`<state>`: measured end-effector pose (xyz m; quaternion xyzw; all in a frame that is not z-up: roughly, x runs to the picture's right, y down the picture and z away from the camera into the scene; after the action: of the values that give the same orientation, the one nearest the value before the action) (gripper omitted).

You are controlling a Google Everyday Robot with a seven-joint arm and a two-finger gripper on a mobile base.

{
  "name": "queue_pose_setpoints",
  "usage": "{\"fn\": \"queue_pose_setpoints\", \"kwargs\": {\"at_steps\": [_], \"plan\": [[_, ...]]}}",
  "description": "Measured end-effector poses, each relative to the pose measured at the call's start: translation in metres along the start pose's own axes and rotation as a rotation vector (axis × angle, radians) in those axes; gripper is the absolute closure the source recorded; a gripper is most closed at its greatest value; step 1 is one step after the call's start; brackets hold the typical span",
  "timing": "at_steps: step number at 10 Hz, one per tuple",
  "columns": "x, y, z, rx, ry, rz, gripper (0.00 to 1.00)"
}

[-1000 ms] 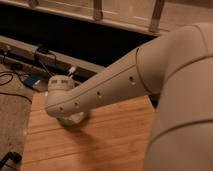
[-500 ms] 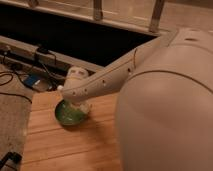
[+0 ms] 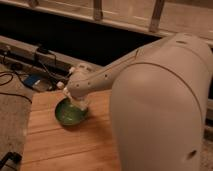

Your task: Place the bottle in the ceramic bowl

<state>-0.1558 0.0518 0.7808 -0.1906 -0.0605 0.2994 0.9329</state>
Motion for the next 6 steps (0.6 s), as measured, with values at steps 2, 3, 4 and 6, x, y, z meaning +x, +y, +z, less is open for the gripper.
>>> {"fn": "queue_pose_setpoints", "kwargs": {"at_steps": [2, 3, 4, 6], "plan": [[-0.021, 0.029, 0.012, -0.046, -0.012, -0.046, 1.0], [-0.024, 0.037, 0.018, -0.067, -0.01, -0.056, 1.0], [-0.025, 0.038, 0.019, -0.07, -0.011, -0.057, 0.99], [-0.024, 0.037, 0.019, -0.069, -0.011, -0.055, 0.82]]}}
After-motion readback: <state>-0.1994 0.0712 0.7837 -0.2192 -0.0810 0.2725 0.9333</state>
